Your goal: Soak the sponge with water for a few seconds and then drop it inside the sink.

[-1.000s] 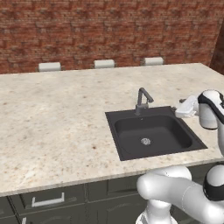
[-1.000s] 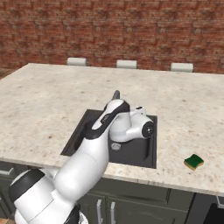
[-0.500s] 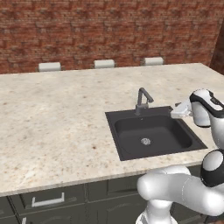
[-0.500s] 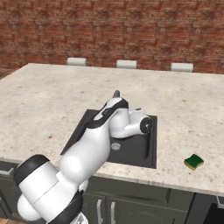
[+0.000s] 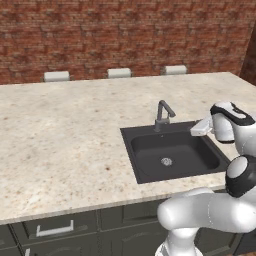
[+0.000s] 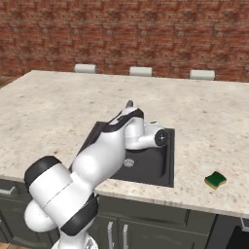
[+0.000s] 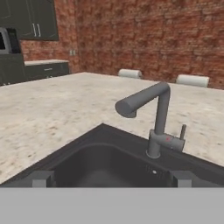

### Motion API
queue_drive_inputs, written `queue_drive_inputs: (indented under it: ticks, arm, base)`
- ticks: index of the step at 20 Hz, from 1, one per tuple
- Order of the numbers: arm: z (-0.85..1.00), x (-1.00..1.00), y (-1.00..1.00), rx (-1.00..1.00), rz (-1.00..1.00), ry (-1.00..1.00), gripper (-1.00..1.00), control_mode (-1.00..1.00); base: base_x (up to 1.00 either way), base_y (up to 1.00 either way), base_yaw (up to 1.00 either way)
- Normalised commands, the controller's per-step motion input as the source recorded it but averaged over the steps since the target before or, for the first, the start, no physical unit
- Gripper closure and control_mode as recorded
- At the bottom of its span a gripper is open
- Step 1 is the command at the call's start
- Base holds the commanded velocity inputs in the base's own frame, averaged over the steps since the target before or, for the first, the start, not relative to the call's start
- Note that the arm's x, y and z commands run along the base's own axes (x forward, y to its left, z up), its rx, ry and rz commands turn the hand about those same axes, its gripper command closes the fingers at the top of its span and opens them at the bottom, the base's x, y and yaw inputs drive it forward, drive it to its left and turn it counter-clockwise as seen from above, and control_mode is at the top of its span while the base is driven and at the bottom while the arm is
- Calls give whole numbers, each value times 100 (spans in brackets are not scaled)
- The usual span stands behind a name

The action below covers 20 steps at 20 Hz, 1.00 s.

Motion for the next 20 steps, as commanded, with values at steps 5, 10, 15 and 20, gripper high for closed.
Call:
queue_drive_inputs:
  ticks: [5, 10, 15, 20]
  arm:
    - [-12, 30, 4, 1, -1, 0, -100, -100]
    - [-10, 22, 2, 4, -2, 0, -100, -100]
    - [-1, 10, 0, 5, -2, 0, -100, -100]
    - [0, 12, 0, 2, -1, 0, -100, -100]
  base:
    - [0, 0, 0]
    - [0, 0, 0]
    - [0, 0, 0]
    - [0, 0, 0]
